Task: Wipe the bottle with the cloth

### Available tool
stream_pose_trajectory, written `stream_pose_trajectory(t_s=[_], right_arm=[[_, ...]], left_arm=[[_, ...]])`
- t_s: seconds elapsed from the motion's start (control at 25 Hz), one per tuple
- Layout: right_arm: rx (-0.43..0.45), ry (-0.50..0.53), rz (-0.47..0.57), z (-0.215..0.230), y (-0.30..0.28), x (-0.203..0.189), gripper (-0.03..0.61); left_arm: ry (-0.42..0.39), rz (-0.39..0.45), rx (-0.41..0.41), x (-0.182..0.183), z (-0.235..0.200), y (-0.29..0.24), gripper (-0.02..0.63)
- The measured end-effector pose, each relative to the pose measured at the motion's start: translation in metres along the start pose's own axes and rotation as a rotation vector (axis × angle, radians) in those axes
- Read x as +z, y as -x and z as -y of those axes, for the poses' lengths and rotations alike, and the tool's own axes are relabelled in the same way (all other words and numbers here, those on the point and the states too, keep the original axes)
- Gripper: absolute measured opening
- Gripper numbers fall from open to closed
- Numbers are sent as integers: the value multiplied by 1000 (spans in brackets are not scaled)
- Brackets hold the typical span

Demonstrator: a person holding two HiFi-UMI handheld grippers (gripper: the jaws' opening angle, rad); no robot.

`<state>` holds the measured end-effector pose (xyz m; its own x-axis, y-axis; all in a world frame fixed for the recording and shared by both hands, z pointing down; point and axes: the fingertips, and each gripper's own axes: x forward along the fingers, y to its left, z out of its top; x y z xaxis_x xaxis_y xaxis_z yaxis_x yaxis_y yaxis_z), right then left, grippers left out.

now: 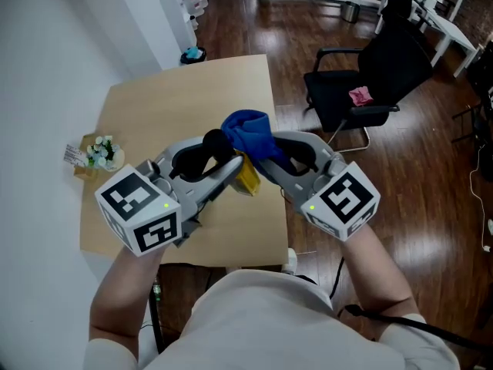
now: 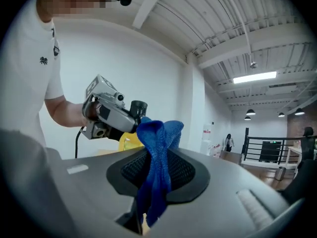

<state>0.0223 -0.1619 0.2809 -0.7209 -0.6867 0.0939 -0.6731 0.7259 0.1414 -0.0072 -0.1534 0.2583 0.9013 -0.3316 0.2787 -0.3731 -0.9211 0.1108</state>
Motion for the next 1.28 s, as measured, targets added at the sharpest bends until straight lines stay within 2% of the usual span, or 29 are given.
stream_pose_trajectory(t_s=[0.2,0.44,0.76,0.88,1.08,1.28], right_arm=[[15,-10,-59,-7,-4,-27,89],[18,-81,-130,-10,-9,-70,89],[2,-235,-269,-5,-4,-152,89],[34,-231,-285,-20,-7,-156,89],[101,-192,-265,-53,-20,-137,89],[106,-166,-275,-60,-15,-134,89]], left_arm=[[-12,12,2,8,1,3,151],[-23,20,-3,17,1,4,151],[-29,59,-13,35,8,4,151],[-37,73,-17,43,11,5,152],[-42,76,-18,44,11,6,151],[-43,57,-10,35,9,5,152]])
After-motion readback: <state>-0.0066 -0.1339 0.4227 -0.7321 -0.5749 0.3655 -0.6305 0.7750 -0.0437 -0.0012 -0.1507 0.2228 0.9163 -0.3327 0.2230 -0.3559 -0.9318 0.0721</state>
